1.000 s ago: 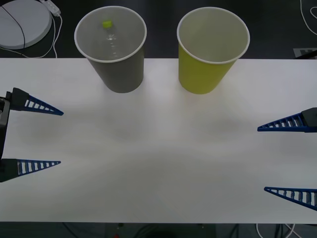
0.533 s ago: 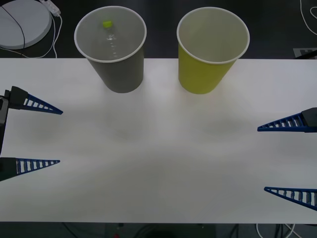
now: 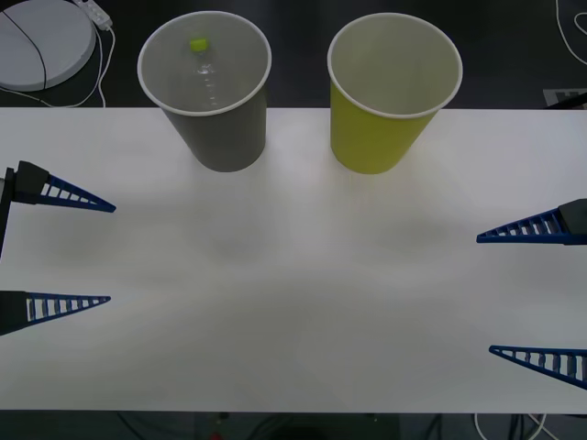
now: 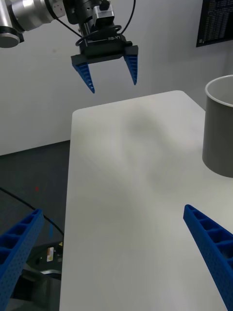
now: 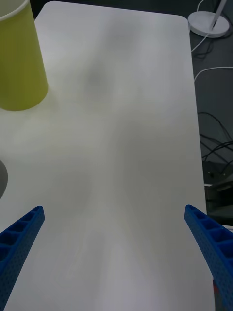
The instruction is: Put the can into the green bin and the plastic bottle into the gray bin
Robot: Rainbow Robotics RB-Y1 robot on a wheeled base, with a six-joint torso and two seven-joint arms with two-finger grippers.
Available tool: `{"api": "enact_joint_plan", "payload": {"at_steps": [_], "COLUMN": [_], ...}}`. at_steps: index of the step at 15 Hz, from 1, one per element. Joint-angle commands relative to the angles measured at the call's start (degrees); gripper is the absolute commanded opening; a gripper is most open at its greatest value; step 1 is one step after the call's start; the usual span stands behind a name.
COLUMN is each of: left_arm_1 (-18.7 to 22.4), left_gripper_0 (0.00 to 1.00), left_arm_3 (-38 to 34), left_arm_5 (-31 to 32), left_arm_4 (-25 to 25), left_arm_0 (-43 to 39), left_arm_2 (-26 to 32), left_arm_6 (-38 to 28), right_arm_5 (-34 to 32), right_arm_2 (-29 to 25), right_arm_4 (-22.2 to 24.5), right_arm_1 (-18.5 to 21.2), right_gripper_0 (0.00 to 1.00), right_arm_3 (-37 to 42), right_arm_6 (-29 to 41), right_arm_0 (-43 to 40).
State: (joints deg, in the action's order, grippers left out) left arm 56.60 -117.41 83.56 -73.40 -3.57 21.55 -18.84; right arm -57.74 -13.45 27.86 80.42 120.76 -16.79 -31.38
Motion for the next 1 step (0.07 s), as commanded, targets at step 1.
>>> {"api": "enact_joint_plan", "payload": {"at_steps": [1], "left_arm_1": [0.0], "left_gripper_0": [1.0], "left_arm_3": [0.0], "left_arm_5": [0.0], "left_arm_4": [0.0], "left_arm_0": [0.0], "left_arm_2": [0.0], "left_arm_6": [0.0], "right_arm_5": [0.0], "right_arm_2": [0.0], "right_arm_4": [0.0], "right_arm_1": [0.0], "right_gripper_0": [1.0], "right_arm_3": [0.0], "right_arm_6": [0.0], "right_arm_0": [0.0]}}
